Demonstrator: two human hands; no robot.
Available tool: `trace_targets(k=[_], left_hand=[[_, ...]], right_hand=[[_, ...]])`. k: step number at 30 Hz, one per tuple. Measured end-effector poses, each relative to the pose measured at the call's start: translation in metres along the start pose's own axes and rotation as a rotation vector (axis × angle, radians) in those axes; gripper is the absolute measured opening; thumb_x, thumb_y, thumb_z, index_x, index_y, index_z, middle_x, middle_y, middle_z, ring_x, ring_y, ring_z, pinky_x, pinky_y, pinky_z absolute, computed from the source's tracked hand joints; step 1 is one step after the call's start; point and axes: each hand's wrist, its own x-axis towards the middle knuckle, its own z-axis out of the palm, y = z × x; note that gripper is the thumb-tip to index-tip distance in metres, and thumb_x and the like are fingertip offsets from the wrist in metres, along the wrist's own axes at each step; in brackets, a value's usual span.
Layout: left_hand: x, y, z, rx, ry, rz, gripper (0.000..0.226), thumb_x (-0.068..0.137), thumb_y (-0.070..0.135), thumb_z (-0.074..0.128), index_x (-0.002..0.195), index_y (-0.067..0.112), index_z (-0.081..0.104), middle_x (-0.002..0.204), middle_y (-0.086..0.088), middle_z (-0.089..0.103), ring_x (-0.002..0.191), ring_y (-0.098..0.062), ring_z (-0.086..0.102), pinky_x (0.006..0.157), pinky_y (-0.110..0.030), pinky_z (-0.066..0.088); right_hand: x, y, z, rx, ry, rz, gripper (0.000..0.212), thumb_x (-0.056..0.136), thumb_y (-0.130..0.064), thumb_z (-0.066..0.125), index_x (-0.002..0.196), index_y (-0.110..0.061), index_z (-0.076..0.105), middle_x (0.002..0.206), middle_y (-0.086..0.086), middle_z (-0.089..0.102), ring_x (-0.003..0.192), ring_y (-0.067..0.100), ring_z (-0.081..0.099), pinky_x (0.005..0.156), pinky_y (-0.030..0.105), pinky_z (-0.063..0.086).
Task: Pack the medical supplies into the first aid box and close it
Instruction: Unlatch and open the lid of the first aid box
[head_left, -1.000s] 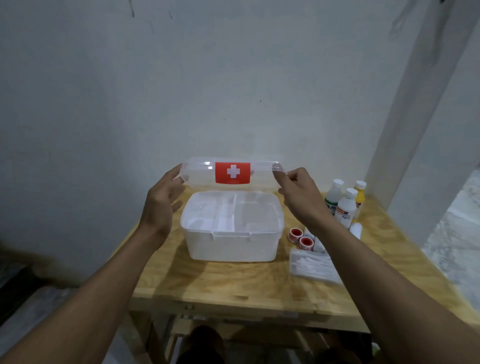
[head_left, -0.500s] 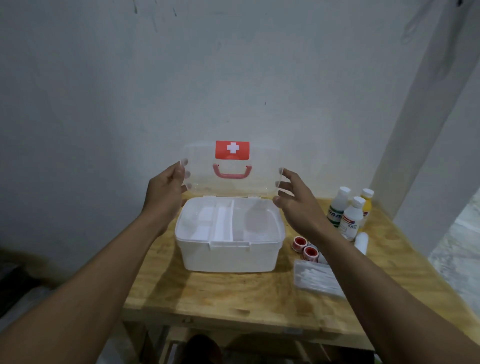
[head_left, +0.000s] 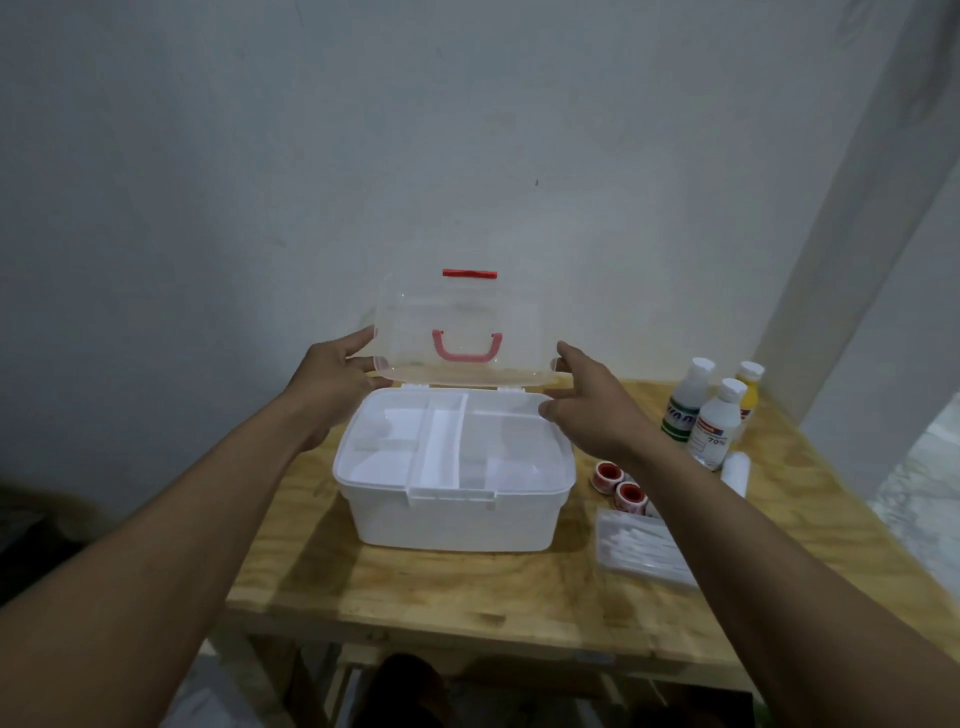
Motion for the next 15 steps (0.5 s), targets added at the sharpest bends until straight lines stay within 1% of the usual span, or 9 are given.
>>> trace_targets(k=[1,2,3,5,7,10,12,13,15], left_hand=[[0.002,-0.001,0.0,0.006,-0.008,-0.01,0.075,0.089,-0.013,0.064,0.154,0.016,0.041,0.128,-0.004,0.068,0.105,-0.025,0.07,0.078,-0.032,0.057],[0.004,-0.003,-0.001,0.013,-0.015,-0.02,0.072,0.091,-0.01,0.064,0.154,0.015,0.041,0.13,-0.004,0.068,0.109,-0.024,0.069,0.082,-0.032,0.057],[0.006,-0.004,0.0,0.031,-0.018,-0.03,0.067,0.093,-0.006,0.062,0.154,0.013,0.041,0.134,-0.005,0.066,0.114,-0.024,0.066,0.087,-0.032,0.055],[0.007,-0.005,0.0,0.098,-0.021,-0.059,0.057,0.099,0.005,0.058,0.153,0.012,0.042,0.144,-0.007,0.057,0.124,-0.026,0.059,0.096,-0.032,0.049],[0.008,-0.005,0.002,0.16,-0.034,-0.082,0.049,0.103,0.012,0.053,0.151,0.013,0.045,0.15,-0.007,0.051,0.13,-0.028,0.053,0.106,-0.036,0.046],[0.01,-0.004,0.001,0.229,-0.056,-0.091,0.043,0.104,0.017,0.051,0.147,0.012,0.052,0.146,-0.007,0.055,0.128,-0.029,0.053,0.109,-0.039,0.044],[0.011,-0.003,0.0,0.255,-0.068,-0.092,0.037,0.105,0.022,0.05,0.139,0.011,0.059,0.137,-0.005,0.06,0.12,-0.027,0.058,0.103,-0.037,0.047],[0.01,-0.002,0.0,0.255,-0.074,-0.097,0.034,0.105,0.023,0.05,0.134,0.011,0.063,0.13,-0.004,0.063,0.113,-0.025,0.06,0.097,-0.035,0.048],[0.008,-0.001,0.0,0.229,-0.086,-0.128,0.029,0.106,0.025,0.049,0.126,0.015,0.066,0.119,-0.004,0.067,0.101,-0.024,0.064,0.086,-0.034,0.051]], right_hand=[[0.0,0.0,-0.001,-0.042,-0.005,0.003,0.061,0.094,0.004,0.056,0.15,-0.012,0.037,0.116,-0.01,0.05,0.086,0.006,0.055,0.066,0.016,0.048],[0.001,0.002,-0.001,-0.08,-0.006,0.006,0.059,0.094,0.002,0.056,0.149,-0.011,0.039,0.119,-0.008,0.052,0.093,0.009,0.055,0.074,0.018,0.047],[0.003,0.003,-0.001,-0.106,-0.006,0.009,0.059,0.094,-0.001,0.057,0.149,-0.011,0.04,0.128,-0.005,0.054,0.108,0.015,0.056,0.083,0.023,0.047],[0.003,0.006,0.001,-0.149,0.0,0.021,0.064,0.095,-0.011,0.057,0.155,-0.012,0.034,0.148,-0.003,0.048,0.134,0.025,0.048,0.099,0.032,0.045],[0.003,0.012,0.005,-0.162,0.005,0.022,0.066,0.097,-0.024,0.055,0.157,-0.014,0.031,0.158,-0.001,0.041,0.142,0.026,0.042,0.109,0.039,0.043],[0.003,0.016,0.01,-0.156,0.053,0.03,0.06,0.101,-0.029,0.05,0.156,-0.012,0.034,0.16,0.0,0.037,0.144,0.026,0.038,0.109,0.038,0.039],[0.003,0.015,0.012,-0.16,0.08,0.052,0.055,0.104,-0.029,0.047,0.153,-0.007,0.038,0.16,0.003,0.038,0.143,0.025,0.038,0.106,0.035,0.038],[0.004,0.015,0.013,-0.151,0.089,0.065,0.051,0.105,-0.028,0.045,0.15,-0.005,0.043,0.157,0.006,0.042,0.138,0.024,0.043,0.101,0.033,0.038],[0.003,0.013,0.014,-0.119,0.096,0.069,0.044,0.106,-0.026,0.044,0.141,-0.001,0.051,0.145,0.011,0.053,0.114,0.019,0.049,0.091,0.031,0.037]])
